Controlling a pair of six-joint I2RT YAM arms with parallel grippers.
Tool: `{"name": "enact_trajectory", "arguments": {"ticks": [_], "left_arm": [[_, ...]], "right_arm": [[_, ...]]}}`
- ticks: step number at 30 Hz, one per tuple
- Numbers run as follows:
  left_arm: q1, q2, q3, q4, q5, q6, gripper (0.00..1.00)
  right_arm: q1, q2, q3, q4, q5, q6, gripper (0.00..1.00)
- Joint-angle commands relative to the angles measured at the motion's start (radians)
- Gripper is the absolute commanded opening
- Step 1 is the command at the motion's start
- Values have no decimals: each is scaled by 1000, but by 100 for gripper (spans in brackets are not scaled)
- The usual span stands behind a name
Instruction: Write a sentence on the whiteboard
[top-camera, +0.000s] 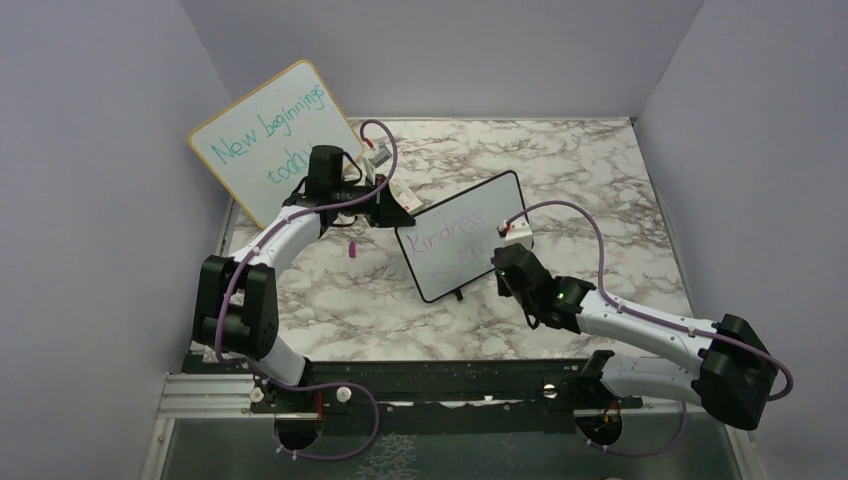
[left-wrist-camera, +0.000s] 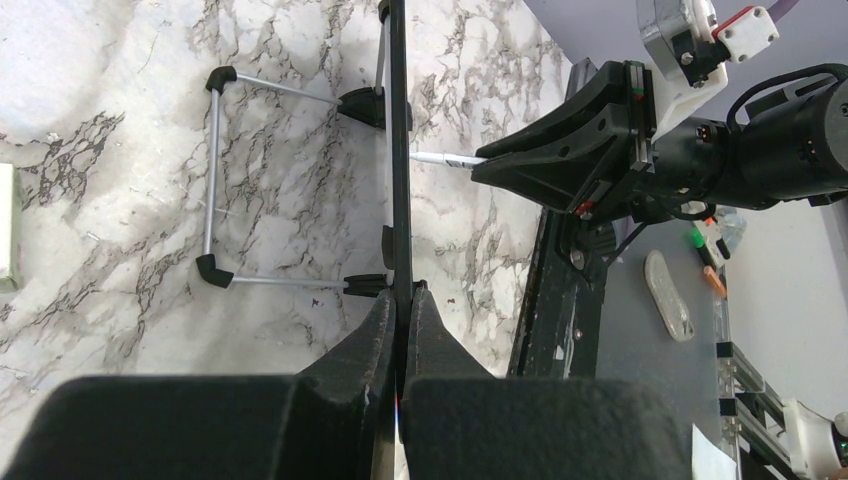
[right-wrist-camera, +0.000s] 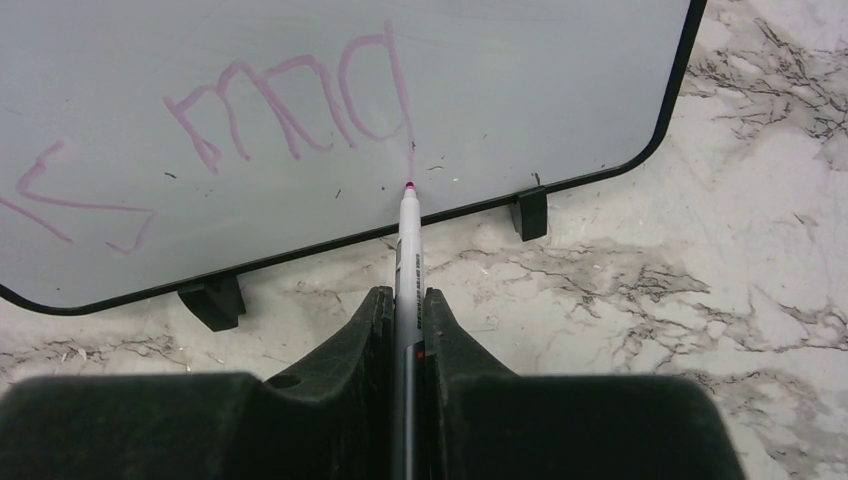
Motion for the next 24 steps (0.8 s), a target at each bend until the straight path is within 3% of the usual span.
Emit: {"name": "enact_trajectory", "arguments": {"ticks": [1,24], "left_arm": [[-14,33,-15,-69,-45,40,0],[-14,33,-15,-69,-45,42,0]], "right_arm": [[-9,21,-6,-7,-78,13,0],[-9,25,52,100,-149,-41,0]]}}
